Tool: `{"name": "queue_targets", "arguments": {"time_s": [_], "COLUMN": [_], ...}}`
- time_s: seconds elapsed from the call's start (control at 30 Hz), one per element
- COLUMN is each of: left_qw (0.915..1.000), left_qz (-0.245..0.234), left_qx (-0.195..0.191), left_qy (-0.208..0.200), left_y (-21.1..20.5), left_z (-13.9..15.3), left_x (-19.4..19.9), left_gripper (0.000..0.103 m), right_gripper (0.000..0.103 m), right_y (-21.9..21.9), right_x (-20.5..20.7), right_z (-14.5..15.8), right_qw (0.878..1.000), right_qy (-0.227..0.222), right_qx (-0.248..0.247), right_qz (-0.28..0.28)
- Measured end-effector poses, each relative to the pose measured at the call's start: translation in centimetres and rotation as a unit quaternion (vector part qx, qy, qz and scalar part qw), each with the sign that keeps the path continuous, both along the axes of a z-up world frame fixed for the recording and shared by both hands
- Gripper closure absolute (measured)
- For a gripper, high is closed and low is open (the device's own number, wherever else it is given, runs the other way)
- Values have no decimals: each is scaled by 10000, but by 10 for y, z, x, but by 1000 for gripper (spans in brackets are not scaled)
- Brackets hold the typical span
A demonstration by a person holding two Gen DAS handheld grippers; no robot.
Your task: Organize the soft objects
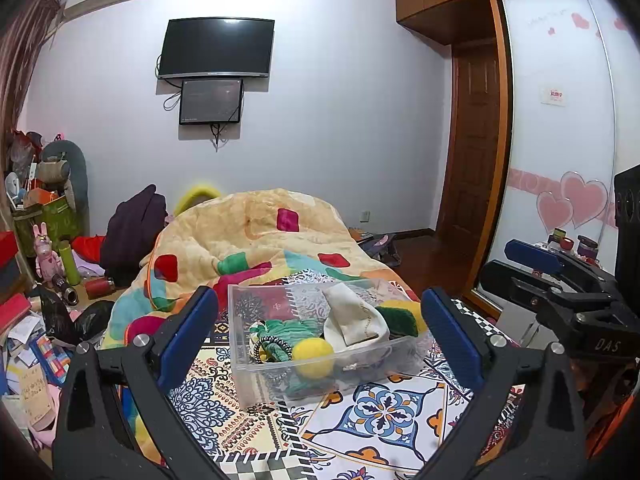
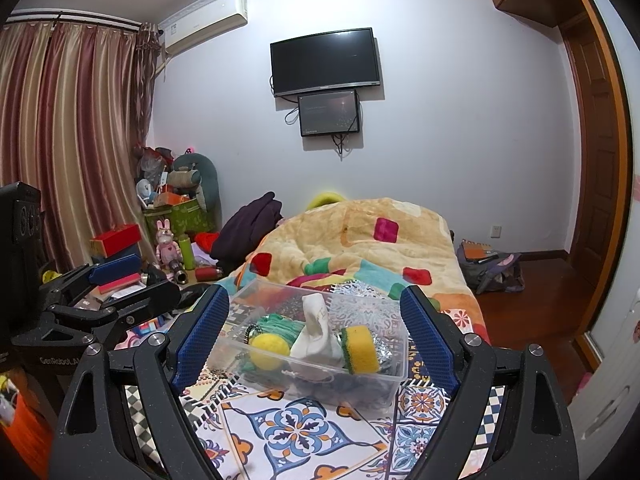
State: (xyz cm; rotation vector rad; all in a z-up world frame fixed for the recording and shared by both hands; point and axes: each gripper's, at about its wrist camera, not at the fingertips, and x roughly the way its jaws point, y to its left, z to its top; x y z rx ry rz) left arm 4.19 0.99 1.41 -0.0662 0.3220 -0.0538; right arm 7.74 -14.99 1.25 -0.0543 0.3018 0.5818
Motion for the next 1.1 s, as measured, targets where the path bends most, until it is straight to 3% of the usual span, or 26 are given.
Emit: {"name": "queue_targets", "arguments": {"time_s": [1.1], "left_qw": [9999], "left_qz": [-106], "left_qx": [-37], "left_qy": [96], "left_y": [0], "left_z": [-1], "left_x": [1], "left_gripper": [0], "right_gripper": [17], "right_y": [3], "right_x": [-3], "right_z": [2], "right_qw": [10000], "right_qy": [9], "right_qx": [-1], "right_qz": [3]}}
